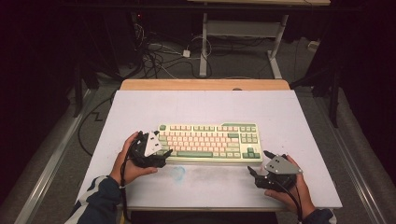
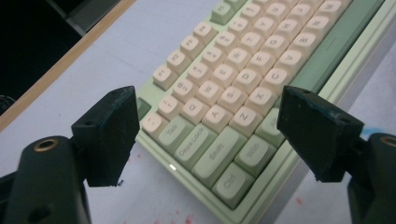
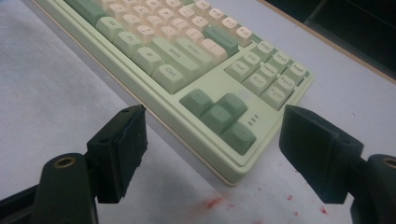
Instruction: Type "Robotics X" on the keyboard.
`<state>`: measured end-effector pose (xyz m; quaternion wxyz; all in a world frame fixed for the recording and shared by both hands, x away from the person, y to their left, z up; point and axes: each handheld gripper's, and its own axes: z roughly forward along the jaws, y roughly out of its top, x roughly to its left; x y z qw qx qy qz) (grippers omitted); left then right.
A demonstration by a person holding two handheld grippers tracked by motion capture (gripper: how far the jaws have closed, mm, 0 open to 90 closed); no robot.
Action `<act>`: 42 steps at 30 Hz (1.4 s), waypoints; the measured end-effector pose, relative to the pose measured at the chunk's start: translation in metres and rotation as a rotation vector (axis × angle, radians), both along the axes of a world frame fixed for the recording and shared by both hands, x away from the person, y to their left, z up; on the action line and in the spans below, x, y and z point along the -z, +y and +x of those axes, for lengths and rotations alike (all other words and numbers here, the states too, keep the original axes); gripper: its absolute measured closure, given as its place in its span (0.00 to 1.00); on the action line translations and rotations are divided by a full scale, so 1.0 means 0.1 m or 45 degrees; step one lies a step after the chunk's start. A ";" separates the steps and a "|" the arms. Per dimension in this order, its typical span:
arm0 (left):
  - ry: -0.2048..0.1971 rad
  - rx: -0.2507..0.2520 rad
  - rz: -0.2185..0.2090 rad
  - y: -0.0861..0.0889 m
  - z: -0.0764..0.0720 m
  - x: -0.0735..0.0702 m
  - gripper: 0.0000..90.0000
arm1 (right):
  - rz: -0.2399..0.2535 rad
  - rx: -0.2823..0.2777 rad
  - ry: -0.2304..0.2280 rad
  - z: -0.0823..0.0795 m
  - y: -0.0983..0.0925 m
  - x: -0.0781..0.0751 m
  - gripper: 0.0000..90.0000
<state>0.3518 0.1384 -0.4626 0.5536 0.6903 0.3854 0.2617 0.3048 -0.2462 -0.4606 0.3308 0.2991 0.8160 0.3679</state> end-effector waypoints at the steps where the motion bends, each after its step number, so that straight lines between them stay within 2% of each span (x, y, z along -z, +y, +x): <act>1: 0.003 -0.006 0.007 0.03 -0.01 0.00 0.21 | -0.001 0.000 0.000 0.00 0.00 0.00 0.27; 6: 0.026 -0.047 -0.005 0.15 -0.05 0.06 0.21 | -0.002 0.001 -0.002 0.00 0.00 0.00 0.27; 8: 0.030 -0.064 0.024 0.20 -0.07 0.10 0.21 | -0.003 0.003 -0.001 0.00 0.00 0.00 0.27; 12: 0.052 -0.084 0.049 0.28 -0.11 0.17 0.21 | -0.004 0.004 0.001 0.00 0.00 0.00 0.27; 17: 0.084 -0.110 0.038 0.40 -0.15 0.20 0.21 | -0.008 0.005 0.002 0.01 0.00 0.01 0.27; 22: 0.109 -0.125 0.029 0.44 -0.19 0.23 0.21 | -0.008 0.008 0.003 0.01 -0.01 0.01 0.27; 25: 0.110 -0.139 0.022 0.46 -0.20 0.24 0.25 | -0.010 0.008 0.004 0.01 -0.01 0.01 0.27; 28: 0.101 -0.145 0.001 0.47 -0.21 0.20 0.35 | -0.011 0.010 0.004 0.01 -0.01 0.01 0.27; 30: 0.110 -0.134 -0.021 0.46 -0.21 0.17 0.48 | -0.012 0.010 0.003 0.01 -0.01 0.01 0.27; 32: 0.136 -0.132 -0.010 0.46 -0.21 0.16 0.64 | -0.011 0.010 0.003 0.01 -0.01 0.01 0.27; 36: 0.171 -0.080 -0.055 0.46 -0.24 0.10 0.89 | -0.011 0.011 0.001 0.01 -0.02 0.00 0.27; 38: 0.179 -0.058 -0.067 0.44 -0.25 0.07 0.96 | -0.008 0.012 0.000 0.01 -0.02 0.00 0.27; 42: 0.184 -0.014 -0.071 0.39 -0.27 0.03 0.97 | -0.011 0.011 0.002 0.02 -0.02 0.00 0.27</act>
